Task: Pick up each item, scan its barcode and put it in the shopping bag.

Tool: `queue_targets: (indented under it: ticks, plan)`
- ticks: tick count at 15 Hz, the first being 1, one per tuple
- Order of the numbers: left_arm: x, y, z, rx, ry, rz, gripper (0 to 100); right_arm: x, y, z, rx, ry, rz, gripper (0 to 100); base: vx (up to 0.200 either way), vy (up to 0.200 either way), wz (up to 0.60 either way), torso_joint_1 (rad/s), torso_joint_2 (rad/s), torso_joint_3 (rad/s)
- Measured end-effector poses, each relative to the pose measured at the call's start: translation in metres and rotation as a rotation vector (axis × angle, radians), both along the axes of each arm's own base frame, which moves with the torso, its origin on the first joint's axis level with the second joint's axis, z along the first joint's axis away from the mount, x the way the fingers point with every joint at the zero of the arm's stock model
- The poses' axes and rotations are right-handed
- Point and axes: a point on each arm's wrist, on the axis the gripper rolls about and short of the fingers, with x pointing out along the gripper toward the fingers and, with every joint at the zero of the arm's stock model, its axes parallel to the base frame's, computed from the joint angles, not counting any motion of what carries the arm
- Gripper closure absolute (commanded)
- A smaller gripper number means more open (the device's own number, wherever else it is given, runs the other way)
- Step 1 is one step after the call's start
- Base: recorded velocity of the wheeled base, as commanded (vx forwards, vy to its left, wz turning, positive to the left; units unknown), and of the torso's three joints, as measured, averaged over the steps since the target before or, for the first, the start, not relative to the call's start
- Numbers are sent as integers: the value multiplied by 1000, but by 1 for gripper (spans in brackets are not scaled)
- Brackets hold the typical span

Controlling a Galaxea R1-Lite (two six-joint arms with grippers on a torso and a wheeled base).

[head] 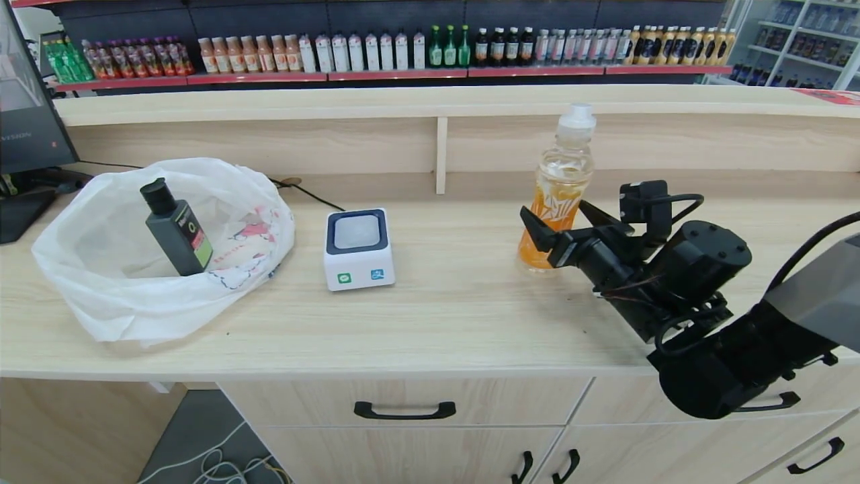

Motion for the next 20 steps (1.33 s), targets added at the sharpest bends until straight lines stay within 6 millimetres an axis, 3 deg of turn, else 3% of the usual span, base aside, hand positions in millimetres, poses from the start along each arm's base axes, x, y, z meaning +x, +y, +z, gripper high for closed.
queue_targets:
  ticks: [4, 8, 20]
  plan:
    - [0, 0, 0, 0, 0, 0, 0, 21, -4, 0, -5, -19, 6, 0, 0, 0, 0, 0, 0, 0]
    - [0, 0, 0, 0, 0, 0, 0, 30, -1, 0, -20, 6, 23, 0, 0, 0, 0, 0, 0, 0]
    - [0, 0, 0, 0, 0, 0, 0, 34, 8, 15, -44, -16, 32, 0, 0, 0, 0, 0, 0, 0]
